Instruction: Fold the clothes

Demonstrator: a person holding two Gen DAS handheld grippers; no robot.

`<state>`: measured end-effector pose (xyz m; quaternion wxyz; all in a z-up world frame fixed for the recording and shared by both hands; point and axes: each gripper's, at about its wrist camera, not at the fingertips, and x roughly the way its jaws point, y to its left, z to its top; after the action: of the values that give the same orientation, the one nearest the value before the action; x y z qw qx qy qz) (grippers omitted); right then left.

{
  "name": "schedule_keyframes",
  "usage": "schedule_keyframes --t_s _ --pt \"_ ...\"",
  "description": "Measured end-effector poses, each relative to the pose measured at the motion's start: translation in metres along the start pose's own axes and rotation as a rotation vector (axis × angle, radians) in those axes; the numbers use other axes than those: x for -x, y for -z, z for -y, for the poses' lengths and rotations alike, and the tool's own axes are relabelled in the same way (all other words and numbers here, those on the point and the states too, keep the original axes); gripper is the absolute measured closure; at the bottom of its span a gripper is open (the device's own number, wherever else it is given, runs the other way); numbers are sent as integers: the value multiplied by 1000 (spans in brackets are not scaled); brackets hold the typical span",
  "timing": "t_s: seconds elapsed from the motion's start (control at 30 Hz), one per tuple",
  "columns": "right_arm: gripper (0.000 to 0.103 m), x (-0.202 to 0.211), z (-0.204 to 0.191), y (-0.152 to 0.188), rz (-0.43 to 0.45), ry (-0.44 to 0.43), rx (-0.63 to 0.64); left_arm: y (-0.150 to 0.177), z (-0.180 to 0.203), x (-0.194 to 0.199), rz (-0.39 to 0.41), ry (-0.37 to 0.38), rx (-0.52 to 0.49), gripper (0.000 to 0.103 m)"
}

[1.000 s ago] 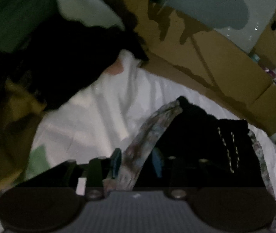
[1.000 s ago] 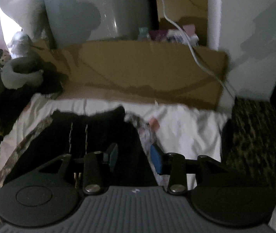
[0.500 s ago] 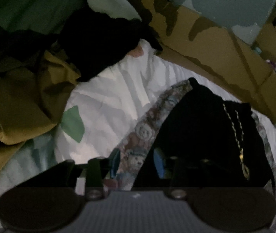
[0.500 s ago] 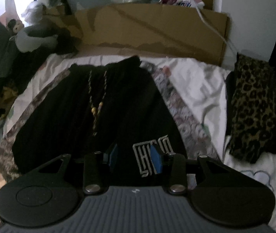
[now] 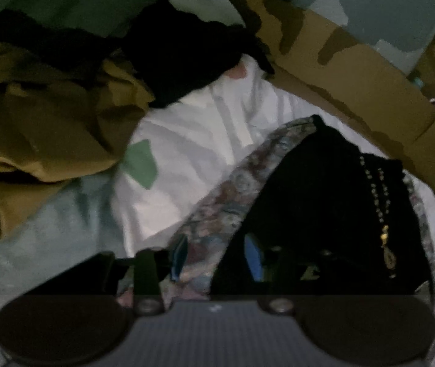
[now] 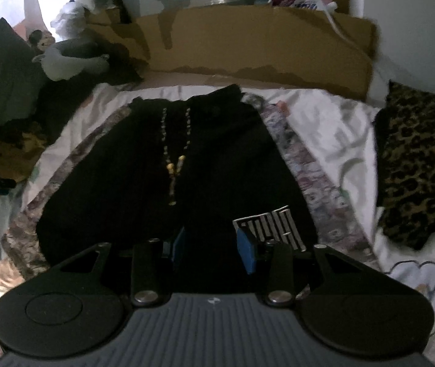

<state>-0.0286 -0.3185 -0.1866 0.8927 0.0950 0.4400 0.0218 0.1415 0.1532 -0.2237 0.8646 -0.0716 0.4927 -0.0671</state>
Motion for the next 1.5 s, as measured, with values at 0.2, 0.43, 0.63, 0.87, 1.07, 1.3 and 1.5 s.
schedule_keyframes --t_s 0.2,0.43,0.63,0.87,1.07,1.3,1.5 --pt "59 -7 -13 12 -42 -22 20 14 -32 2 -28 -80 96 59" --pt "59 -12 -28 29 -89 -44 63 40 -68 -2 -61 -109 255 61" --pt "59 -22 -32 38 -127 -39 75 59 -85 -11 -108 -88 343 75" --pt "59 -32 -38 41 -154 -39 88 75 -103 -15 -138 -73 418 76" --pt "59 -35 -42 43 -165 -37 101 83 -109 -15 -134 -38 446 63" --pt "59 -39 -39 48 -184 -30 101 86 -121 -17 -109 -27 510 46" --pt "59 -42 -37 52 -200 -23 99 98 -131 -22 -28 91 598 46"
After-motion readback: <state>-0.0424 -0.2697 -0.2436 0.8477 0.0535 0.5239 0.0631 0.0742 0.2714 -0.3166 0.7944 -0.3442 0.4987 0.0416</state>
